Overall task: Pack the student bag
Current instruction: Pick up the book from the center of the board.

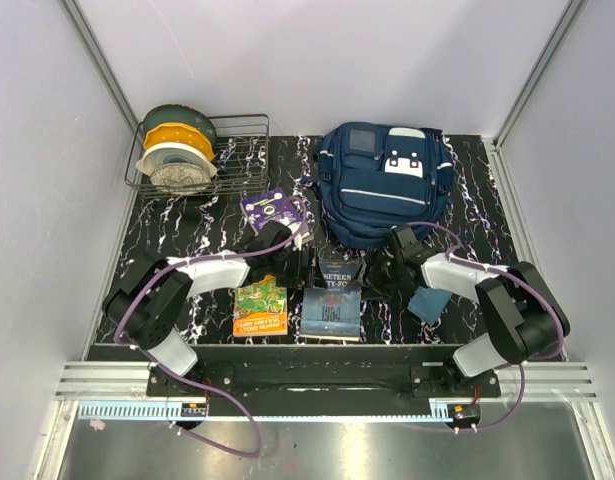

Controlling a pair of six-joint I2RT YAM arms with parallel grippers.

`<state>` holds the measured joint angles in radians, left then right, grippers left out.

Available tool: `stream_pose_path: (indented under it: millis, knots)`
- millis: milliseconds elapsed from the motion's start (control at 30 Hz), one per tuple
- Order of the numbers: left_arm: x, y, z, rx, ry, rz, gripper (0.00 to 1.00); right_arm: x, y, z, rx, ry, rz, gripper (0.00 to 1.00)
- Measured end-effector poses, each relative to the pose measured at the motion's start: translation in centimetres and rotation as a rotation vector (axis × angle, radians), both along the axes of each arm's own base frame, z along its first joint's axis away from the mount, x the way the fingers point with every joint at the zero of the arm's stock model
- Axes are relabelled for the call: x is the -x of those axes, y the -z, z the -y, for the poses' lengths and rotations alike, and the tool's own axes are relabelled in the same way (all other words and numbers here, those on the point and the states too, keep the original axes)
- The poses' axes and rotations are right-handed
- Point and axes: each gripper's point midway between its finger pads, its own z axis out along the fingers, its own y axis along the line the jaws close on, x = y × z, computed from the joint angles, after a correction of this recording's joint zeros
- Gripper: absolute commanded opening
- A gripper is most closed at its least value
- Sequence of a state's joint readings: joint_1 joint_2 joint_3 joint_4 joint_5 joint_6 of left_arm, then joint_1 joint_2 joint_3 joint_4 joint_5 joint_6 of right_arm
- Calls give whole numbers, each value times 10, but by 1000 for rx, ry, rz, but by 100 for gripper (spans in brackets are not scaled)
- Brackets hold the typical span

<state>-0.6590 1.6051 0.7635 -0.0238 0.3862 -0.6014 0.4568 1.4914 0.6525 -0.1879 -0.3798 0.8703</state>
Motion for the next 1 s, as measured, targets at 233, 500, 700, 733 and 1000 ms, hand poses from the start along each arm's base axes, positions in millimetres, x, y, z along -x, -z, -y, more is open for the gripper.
stream_pose_path:
  millis: [233,500,700,733,1000]
  knots:
    - [-2,0,4,14,6,0,76,-1,3,-4,3,-5,-10,57]
    - [-7,3,2,4,1,1,69,-2,7,-7,-8,5,-26,0]
    - [-11,2,-1,-15,-4,26,75,-4,-4,-10,-21,-3,9,0]
    - [-9,1,-2,-20,-2,27,79,-4,-6,-11,-25,-5,18,0]
    - [-24,-57,-18,-57,-52,220,99,-14,-46,-6,-46,27,179,0]
